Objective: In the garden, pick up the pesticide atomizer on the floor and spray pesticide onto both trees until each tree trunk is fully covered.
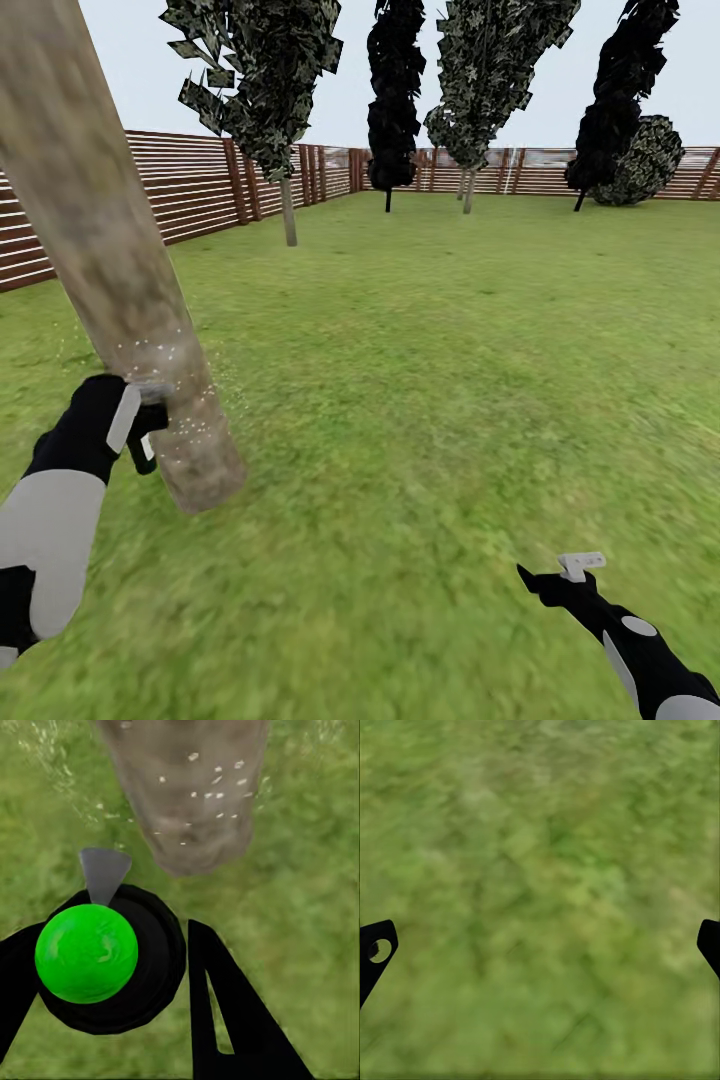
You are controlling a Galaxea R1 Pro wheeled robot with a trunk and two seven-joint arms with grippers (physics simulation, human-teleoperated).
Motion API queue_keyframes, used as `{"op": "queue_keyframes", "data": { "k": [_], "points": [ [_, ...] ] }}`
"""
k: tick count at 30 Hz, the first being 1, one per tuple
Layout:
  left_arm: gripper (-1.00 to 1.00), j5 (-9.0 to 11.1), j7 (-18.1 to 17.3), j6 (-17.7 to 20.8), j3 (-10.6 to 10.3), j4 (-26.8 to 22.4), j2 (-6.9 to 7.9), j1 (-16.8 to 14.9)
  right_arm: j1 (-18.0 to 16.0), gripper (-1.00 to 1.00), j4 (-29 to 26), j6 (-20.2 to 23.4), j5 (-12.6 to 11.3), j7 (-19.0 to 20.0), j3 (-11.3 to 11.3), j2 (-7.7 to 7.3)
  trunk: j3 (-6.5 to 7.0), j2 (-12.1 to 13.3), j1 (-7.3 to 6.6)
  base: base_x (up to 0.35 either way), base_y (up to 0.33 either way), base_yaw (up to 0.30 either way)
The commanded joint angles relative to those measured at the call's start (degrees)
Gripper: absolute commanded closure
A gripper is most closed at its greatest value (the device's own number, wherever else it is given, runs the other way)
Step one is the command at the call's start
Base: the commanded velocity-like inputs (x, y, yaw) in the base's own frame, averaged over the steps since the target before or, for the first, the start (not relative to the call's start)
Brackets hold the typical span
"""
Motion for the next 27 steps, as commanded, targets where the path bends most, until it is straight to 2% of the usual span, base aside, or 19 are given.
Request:
{"op": "queue_keyframes", "data": {
  "k": [1, 3, 6, 11, 12, 14, 16, 18, 20, 21, 22, 23, 24, 25, 27],
  "points": [
    [1.0, -0.06, -0.06, -0.14, 0.0, 0.01, -0.01, 1.21, 0.0, -1.0, 0.0, 0.0, 0.03, 0.0, 0.03, 0.0, 0.01, 0.0, -0.01, 0.0, 0.0, 0.0],
    [1.0, 0.05, -0.22, -0.67, 0.16, 0.08, -0.3, 4.97, 0.0, -1.0, 0.0, 0.0, 0.0, 0.0, 0.02, 0.0, 0.01, 0.0, -0.01, 0.0, 0.0, 0.0],
    [1.0, 0.09, -0.44, -0.97, 0.19, 0.15, -0.51, 9.0, 0.0, -1.0, 0.02, 0.0, 0.01, 0.0, 0.0, 0.0, 0.01, 0.0, -0.01, 0.0, 0.0, 0.0],
    [1.0, 0.01, -0.52, -3.8, 0.2, 0.3, -0.85, 15.15, 0.0, -1.0, -0.05, 0.1, 0.08, -1.7, 0.0, 0.01, 0.01, 0.0, -0.01, 0.0, 0.0, 0.0],
    [1.0, -0.04, -0.57, -5.53, 0.2, 0.49, -0.87, 16.59, 0.0, -1.0, -0.06, 0.15, 0.08, -2.15, 0.05, 0.0, 0.01, 0.0, -0.01, 0.0, 0.0, 0.0],
    [1.0, -0.22, -1.47, -9.3, -1.43, 0.57, -0.79, 18.44, 0.0, -1.0, -0.05, 0.17, 0.06, -2.2, 0.19, 0.03, 0.01, 0.0, -0.01, 0.0, 0.0, 0.0],
    [1.0, -0.44, -4.77, -10.27, -5.52, 0.59, -0.5, 19.0, 0.0, -1.0, 0.0, 0.17, 0.02, -2.09, 0.35, 0.38, 0.01, 0.0, -0.01, 0.0, 0.0, 0.0],
    [1.0, -0.99, -11.02, -11.7, -13.72, 0.56, -0.22, 21.1, 0.0, -1.0, 0.01, 0.18, -0.08, -1.76, 0.7, 1.67, 0.01, 0.0, -0.01, 0.0, 0.0, 0.0],
    [1.0, -3.07, -16.06, -17.52, -20.57, 0.99, -0.06, 22.53, -0.02, -1.0, -0.52, 0.18, -0.03, 0.23, 3.05, 3.72, 0.01, 0.0, -0.01, 0.0, 0.0, 0.0],
    [1.0, -4.41, -19.21, -20.46, -22.7, 2.01, -0.04, 23.37, -0.04, -1.0, -1.37, 0.18, -0.03, 1.43, 5.33, 4.26, 0.01, 0.0, -0.01, 0.0, 0.0, 0.0],
    [1.0, -7.1, -25.61, -23.94, -25.17, 3.74, -0.02, 24.1, -0.05, -1.0, -4.44, 0.29, -0.09, 3.39, 9.63, 4.83, 0.01, 0.0, -0.01, 0.0, 0.0, 0.0],
    [1.0, -9.89, -30.56, -26.62, -27.06, 4.95, -0.01, 24.79, -0.02, -1.0, -7.28, 0.41, -0.13, 5.16, 12.69, 5.26, 0.01, 0.0, -0.01, 0.0, 0.0, 0.0],
    [1.0, -14.24, -36.77, -31.04, -28.88, 6.01, -0.01, 25.6, -0.05, -1.0, -10.61, 0.52, -0.16, 8.41, 16.17, 5.68, 0.01, 0.0, -0.01, 0.0, 0.0, 0.0],
    [1.0, -17.16, -41.29, -34.54, -29.53, 6.77, -0.06, 25.88, -0.07, -1.0, -12.88, 0.62, -0.17, 11.21, 18.26, 5.82, 0.01, 0.0, -0.01, 0.0, 0.0, 0.0],
    [1.0, -20.96, -49.83, -38.83, -30.09, 7.72, -0.34, 26.12, -0.08, -1.0, -18.33, 1.37, -0.18, 16.19, 21.05, 5.95, 0.01, 0.0, -0.01, 0.0, 0.0, 0.0]
  ]
}}
